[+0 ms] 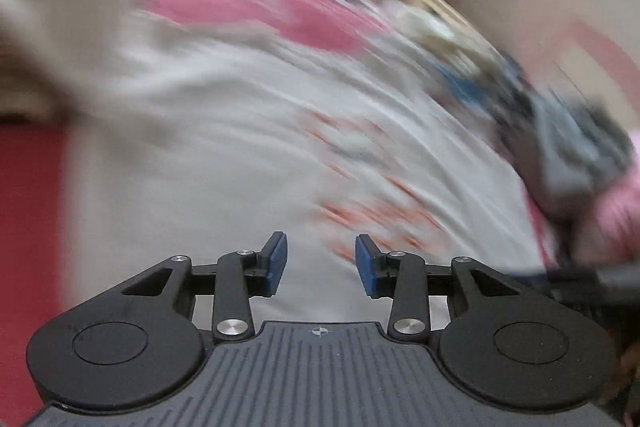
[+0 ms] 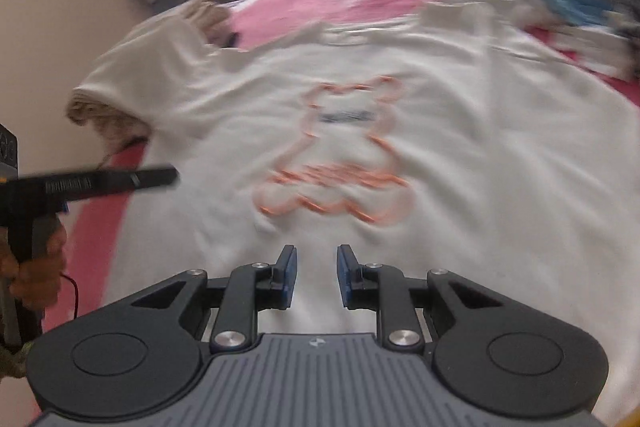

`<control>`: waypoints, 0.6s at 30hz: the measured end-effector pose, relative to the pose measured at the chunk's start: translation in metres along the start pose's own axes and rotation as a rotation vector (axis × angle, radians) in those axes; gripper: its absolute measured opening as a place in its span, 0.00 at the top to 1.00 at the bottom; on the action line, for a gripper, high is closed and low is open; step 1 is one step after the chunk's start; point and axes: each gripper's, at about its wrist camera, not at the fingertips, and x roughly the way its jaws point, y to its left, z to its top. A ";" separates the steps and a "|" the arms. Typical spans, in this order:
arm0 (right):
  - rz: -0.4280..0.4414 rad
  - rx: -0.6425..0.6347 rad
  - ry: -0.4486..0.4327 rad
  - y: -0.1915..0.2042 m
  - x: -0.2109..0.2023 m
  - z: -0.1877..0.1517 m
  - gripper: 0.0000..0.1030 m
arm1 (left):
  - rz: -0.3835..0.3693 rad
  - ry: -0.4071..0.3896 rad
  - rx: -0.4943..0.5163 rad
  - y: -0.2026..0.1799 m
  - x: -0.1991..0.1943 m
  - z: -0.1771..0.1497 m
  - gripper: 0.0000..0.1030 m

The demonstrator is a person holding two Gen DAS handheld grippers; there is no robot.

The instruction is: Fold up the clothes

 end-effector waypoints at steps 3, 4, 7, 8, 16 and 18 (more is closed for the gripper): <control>0.075 0.002 0.014 0.021 0.025 0.022 0.76 | 0.096 -0.119 -0.130 0.056 -0.030 0.022 0.56; 0.103 0.006 0.013 0.028 0.033 0.031 0.75 | 0.130 -0.156 -0.171 0.073 -0.040 0.028 0.54; 0.174 -0.005 0.006 0.051 0.055 0.056 0.75 | 0.234 -0.267 -0.280 0.122 -0.071 0.045 0.50; 0.189 -0.027 0.002 0.061 0.062 0.064 0.75 | 0.266 -0.298 -0.294 0.133 -0.080 0.050 0.49; 0.278 -0.045 0.024 0.116 0.111 0.097 0.73 | 0.287 -0.418 -0.645 0.229 -0.124 0.086 0.39; 0.307 -0.063 -0.003 0.130 0.117 0.106 0.73 | 0.261 -0.421 -0.708 0.248 -0.123 0.093 0.38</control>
